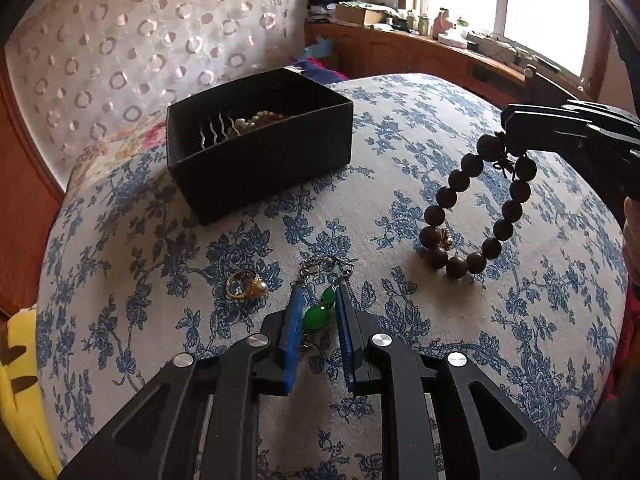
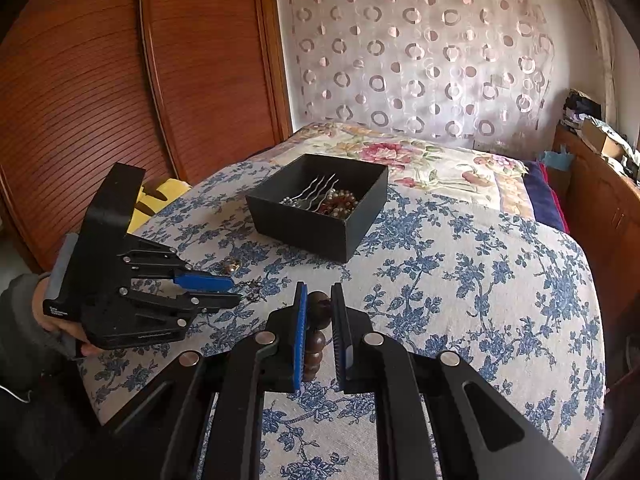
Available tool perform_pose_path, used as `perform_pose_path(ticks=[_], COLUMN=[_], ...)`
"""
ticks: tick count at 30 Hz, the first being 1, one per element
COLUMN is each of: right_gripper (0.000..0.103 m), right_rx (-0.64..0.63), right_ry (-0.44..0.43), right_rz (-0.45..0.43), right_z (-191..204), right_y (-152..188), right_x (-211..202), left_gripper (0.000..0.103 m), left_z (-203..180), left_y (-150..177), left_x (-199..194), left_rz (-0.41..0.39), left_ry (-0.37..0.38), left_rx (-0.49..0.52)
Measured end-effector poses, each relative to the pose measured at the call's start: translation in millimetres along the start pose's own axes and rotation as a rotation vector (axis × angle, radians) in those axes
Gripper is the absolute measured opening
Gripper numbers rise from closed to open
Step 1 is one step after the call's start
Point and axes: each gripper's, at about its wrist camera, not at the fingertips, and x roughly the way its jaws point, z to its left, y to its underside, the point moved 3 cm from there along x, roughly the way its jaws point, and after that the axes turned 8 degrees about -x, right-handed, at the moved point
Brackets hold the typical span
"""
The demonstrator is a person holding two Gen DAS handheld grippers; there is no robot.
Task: Organize jewelry
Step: 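Lift the bead bracelet and green earring and carry both over the black box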
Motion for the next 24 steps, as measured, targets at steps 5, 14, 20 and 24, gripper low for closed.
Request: perform_pose_path(ticks=[5, 14, 20, 24], right_gripper=[0.013, 0.013, 0.013, 0.013], right_rx=[-0.014, -0.036, -0.047, -0.050], right_ry=[0.000, 0.015, 0.024, 0.022], right_rz=[-0.013, -0.042, -0.073, -0.088], right_z=[3, 7, 6, 5], right_y=[-8, -26, -44, -54], right_x=[-3, -12, -19, -21], left_gripper=[0.011, 0.011, 0.011, 0.011], left_z=[5, 17, 23, 25], left_y=[-2, -13, -33, -47], left_x=[-2, -29, -53, -66], left_rz=[-0.002, -0.082, -0.156, -0.199], left_ry=[0.024, 0.063, 0.065, 0.067], left_rx=[-0.036, -0.110, -0.131, -0.140])
